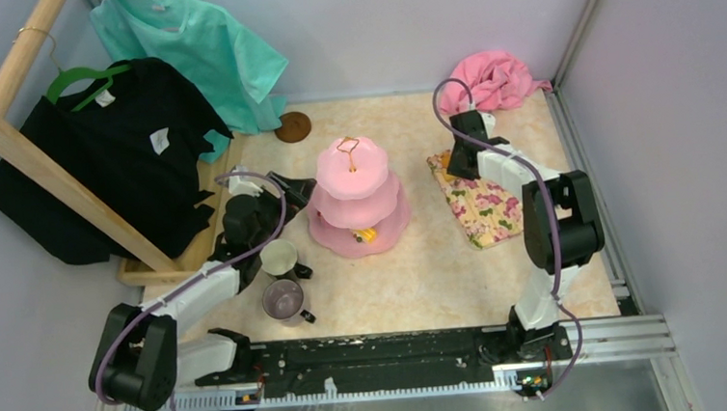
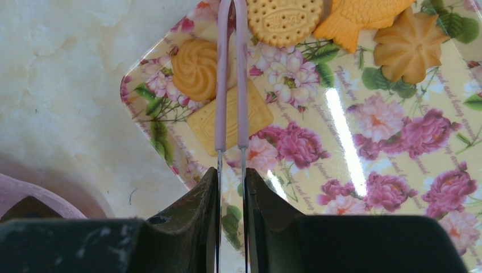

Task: Serve the afternoon tea
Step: Adjust the dessert on the tray.

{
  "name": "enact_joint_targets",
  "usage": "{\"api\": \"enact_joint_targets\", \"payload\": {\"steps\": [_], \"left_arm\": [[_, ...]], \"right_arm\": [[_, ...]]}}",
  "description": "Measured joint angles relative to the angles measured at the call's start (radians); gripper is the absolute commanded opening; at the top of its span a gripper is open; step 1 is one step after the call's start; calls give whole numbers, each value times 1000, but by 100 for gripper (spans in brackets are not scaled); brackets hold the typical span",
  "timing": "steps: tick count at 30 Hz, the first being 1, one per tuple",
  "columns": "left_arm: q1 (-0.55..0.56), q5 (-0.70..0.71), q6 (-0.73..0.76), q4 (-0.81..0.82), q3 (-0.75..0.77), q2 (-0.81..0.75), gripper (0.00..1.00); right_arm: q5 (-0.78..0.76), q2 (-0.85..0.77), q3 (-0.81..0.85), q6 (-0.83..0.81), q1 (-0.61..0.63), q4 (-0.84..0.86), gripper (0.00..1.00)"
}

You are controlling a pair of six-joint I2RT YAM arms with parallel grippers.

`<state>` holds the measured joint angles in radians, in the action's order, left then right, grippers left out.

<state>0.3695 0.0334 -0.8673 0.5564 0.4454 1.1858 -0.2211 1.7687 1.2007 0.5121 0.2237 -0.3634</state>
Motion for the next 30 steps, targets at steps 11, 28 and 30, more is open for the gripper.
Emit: {"api": "enact_joint_targets", "payload": {"steps": [11, 28, 30], "left_arm": [[1, -18, -11, 13, 0, 13, 99], [22, -26, -26, 11, -14, -65, 98], [24, -26, -26, 11, -14, -66, 98]], "right_arm": [[-98, -2, -13, 127, -21, -23, 2], [-136, -232, -304, 250, 7, -52, 0], [-143, -245, -305, 247, 24, -66, 0]]}}
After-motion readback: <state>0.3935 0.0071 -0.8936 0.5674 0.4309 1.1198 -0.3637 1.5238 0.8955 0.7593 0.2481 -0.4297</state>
